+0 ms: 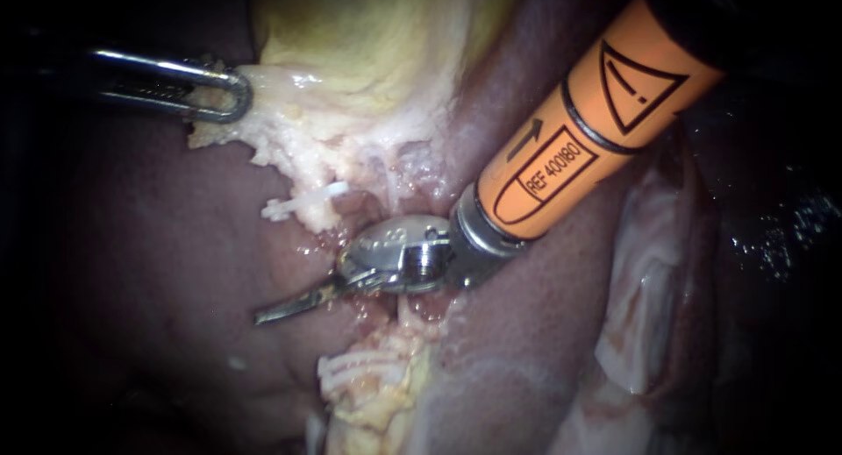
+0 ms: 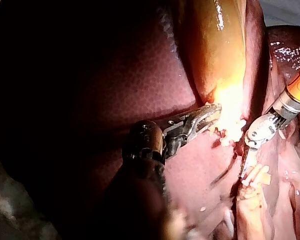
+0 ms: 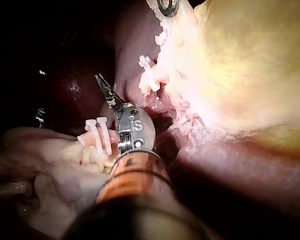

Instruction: Go back from the cut left tube

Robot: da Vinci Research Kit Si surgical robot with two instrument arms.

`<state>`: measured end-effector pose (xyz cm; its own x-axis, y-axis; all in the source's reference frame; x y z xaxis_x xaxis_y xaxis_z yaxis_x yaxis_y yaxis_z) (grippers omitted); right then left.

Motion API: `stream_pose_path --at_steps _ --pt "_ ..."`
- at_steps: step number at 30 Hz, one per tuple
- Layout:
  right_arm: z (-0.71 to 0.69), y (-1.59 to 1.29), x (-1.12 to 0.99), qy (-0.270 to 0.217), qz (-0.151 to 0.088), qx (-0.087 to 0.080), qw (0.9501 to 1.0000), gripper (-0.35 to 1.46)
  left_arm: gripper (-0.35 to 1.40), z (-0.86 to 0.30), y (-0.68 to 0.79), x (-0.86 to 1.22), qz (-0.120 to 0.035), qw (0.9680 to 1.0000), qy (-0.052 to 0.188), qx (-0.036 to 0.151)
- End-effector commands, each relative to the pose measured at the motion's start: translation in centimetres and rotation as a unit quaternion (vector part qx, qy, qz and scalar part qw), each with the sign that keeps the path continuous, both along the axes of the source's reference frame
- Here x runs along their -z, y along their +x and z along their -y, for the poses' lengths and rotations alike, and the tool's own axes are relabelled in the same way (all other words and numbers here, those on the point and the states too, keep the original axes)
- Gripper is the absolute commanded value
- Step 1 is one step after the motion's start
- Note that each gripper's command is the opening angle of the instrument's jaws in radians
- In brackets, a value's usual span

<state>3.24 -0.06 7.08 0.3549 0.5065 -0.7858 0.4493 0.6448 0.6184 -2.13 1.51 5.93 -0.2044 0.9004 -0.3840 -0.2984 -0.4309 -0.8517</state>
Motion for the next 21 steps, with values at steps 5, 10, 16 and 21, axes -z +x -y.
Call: stream_pose_path --at_steps 5,10,16,21 --pt "-0.07 -0.02 0.05 -0.005 0.009 -0.021 0.9997 1.08 -0.35 0.0 0.01 -0.01 0.0 1.0 0.0 -0.001" --pt "-0.14 -0.04 0.1 -0.005 0.015 -0.033 0.9993 1.31 -0.35 -0.01 0.02 -0.02 0.001 1.0 -0.003 -0.002" --pt "-0.14 -0.1 0.12 -0.014 0.027 -0.058 0.9979 1.4 -0.35 -0.02 0.02 -0.03 0.001 1.0 -0.003 -0.002" --pt "-0.03 -0.53 0.2 -0.048 0.073 -0.147 0.9853 1.43 -0.35 -0.03 0.03 -0.06 0.001 1.0 -0.003 -0.002"
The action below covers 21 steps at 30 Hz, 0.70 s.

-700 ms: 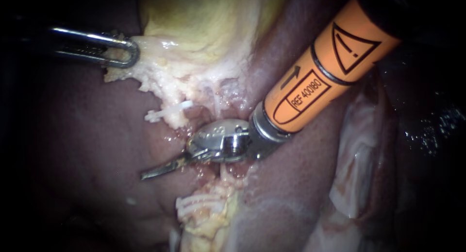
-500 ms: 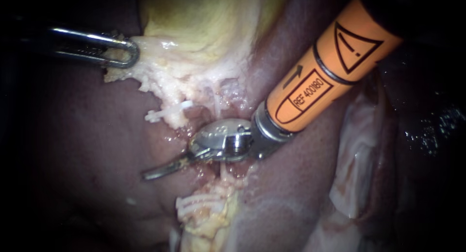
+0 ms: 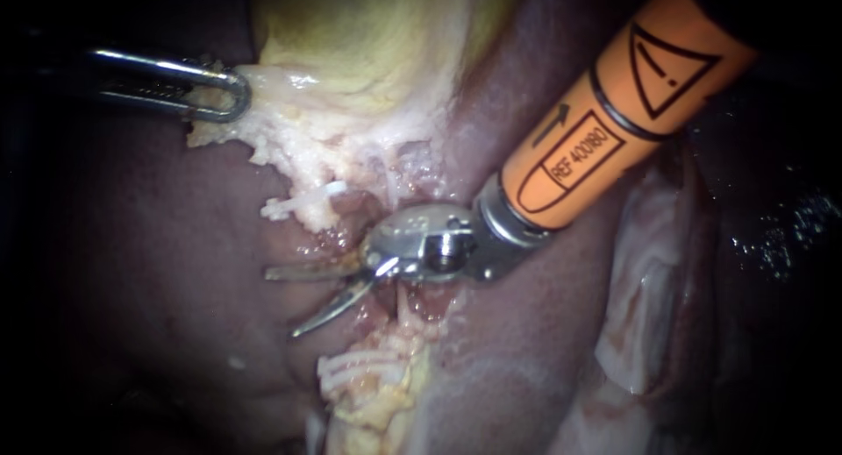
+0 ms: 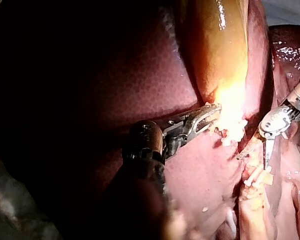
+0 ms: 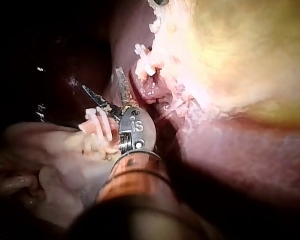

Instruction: Go back from the cut left tube

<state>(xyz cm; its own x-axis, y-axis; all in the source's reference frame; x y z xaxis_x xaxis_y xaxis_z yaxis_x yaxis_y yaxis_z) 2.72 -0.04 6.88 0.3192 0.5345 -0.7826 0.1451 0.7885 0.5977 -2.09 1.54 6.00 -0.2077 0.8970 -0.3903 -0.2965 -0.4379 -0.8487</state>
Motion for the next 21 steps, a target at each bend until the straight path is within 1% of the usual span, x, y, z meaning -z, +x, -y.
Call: stream_pose_path --at_steps 1,2,3,5,6,8,10,12,14,15,18,21 --pt "0.0 -0.1 0.01 -0.012 0.004 -0.012 0.9999 1.43 -0.35 0.0 0.0 -0.01 0.0 1.0 0.0 0.0" --pt "0.02 -0.21 0.03 -0.026 0.01 -0.018 0.9995 1.43 -0.35 0.0 0.01 -0.01 0.0 1.0 0.0 0.0" --pt "0.03 -0.35 0.05 -0.052 0.019 -0.022 0.9982 1.43 -0.35 0.0 0.01 -0.02 0.001 1.0 0.0 0.0" --pt "0.05 -0.56 0.08 -0.084 0.042 -0.026 0.9952 1.43 -0.35 -0.01 0.01 -0.02 0.001 1.0 0.0 -0.001" --pt "0.05 -0.71 0.1 -0.103 0.06 -0.027 0.9925 1.43 -0.35 -0.01 0.01 -0.02 0.001 1.0 0.0 0.0" --pt "0.03 -0.92 0.14 -0.128 0.084 -0.024 0.9879 1.43 -0.35 -0.01 0.01 -0.03 0.001 1.0 0.0 -0.001" --pt "-0.02 -1.15 0.2 -0.155 0.11 -0.024 0.9815 1.43 -0.35 -0.01 0.01 -0.03 0.001 1.0 0.0 -0.001" --pt "-0.1 -1.36 0.28 -0.167 0.128 -0.03 0.9771 1.43 -0.35 -0.01 0.01 -0.03 0.001 1.0 0.0 0.0" --pt "-0.19 -1.53 0.36 -0.179 0.14 -0.035 0.9731 1.43 -0.35 -0.01 0.02 -0.03 0.001 1.0 0.0 -0.001" --pt "-0.21 -1.56 0.38 -0.18 0.143 -0.038 0.9723 1.43 -0.35 -0.01 0.02 -0.03 0.001 1.0 0.0 -0.001" --pt "-0.32 -1.74 0.49 -0.19 0.165 -0.052 0.9665 1.43 -0.35 -0.01 0.01 -0.03 0.0 1.0 0.0 0.0" --pt "-0.35 -1.81 0.53 -0.201 0.182 -0.062 0.9604 1.43 -0.35 0.0 -0.01 -0.04 0.0 1.0 0.0 0.0"
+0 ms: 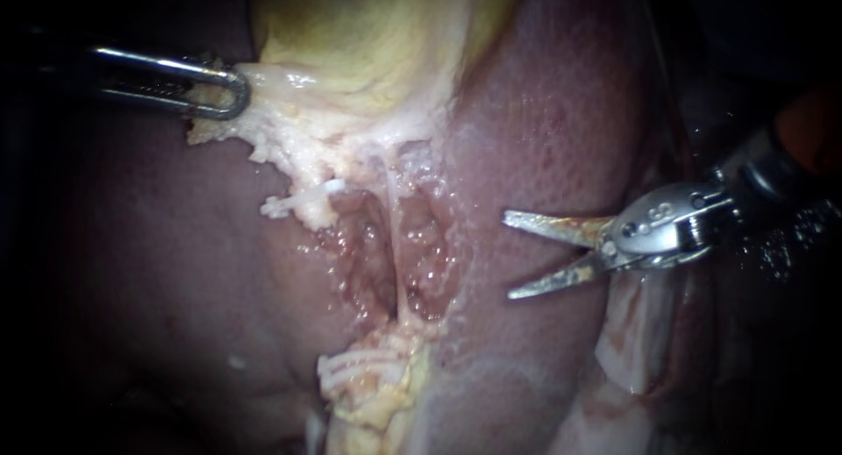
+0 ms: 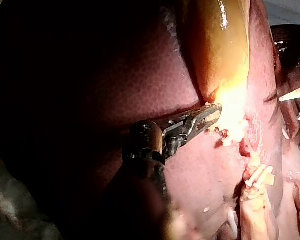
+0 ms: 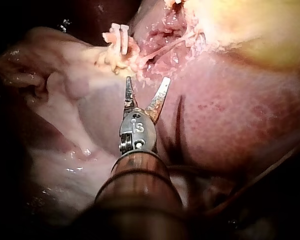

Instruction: Go back from the cut left tube

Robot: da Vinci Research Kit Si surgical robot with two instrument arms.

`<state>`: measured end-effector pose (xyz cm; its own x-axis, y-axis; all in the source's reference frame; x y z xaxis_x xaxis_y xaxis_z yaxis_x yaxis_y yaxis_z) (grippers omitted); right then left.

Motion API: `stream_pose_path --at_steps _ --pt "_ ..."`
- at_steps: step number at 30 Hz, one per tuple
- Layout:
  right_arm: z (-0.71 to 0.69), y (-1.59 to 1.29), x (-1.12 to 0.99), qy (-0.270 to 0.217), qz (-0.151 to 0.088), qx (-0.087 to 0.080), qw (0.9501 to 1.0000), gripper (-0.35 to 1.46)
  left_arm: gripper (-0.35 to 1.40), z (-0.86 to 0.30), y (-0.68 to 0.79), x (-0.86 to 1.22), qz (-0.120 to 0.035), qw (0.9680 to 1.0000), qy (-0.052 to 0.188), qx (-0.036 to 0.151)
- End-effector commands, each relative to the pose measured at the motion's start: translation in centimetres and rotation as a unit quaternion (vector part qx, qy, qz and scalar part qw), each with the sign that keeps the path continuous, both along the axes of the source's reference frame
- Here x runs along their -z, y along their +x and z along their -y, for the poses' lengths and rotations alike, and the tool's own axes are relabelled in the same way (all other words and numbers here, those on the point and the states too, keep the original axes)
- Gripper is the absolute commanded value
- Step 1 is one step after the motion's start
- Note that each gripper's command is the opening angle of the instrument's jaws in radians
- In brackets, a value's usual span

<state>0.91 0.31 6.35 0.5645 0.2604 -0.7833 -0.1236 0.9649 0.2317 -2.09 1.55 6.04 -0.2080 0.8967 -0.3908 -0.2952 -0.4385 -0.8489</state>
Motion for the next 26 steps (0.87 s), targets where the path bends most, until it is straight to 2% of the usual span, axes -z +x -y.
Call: stream_pose_path --at_steps 1,5,11,14,22,26 --pt "0.0 -0.01 0.0 -0.002 0.003 -0.001 1.0 1.43 -0.35 0.01 -0.02 -0.01 -0.001 1.0 -0.001 0.001" --pt "0.01 -0.02 -0.01 0.008 -0.005 0.01 0.9999 1.43 -0.35 0.04 -0.14 -0.12 -0.004 1.0 -0.004 0.004" --pt "0.01 -0.02 -0.01 0.008 -0.004 0.009 0.9999 1.43 -0.35 0.13 -0.42 -0.43 0.003 1.0 -0.005 -0.006" --pt "0.0 -0.02 -0.02 0.008 -0.004 0.008 0.9999 1.43 -0.35 0.17 -0.5 -0.56 0.003 0.9999 -0.007 -0.012" --pt "0.0 -0.02 -0.03 0.008 -0.004 0.008 0.9999 1.45 -0.35 0.18 -0.51 -0.6 0.002 0.9999 -0.007 -0.014" --pt "0.01 0.0 -0.04 0.013 -0.011 0.015 0.9997 1.45 -0.35 0.19 -0.48 -0.57 0.003 0.9999 -0.007 -0.014"
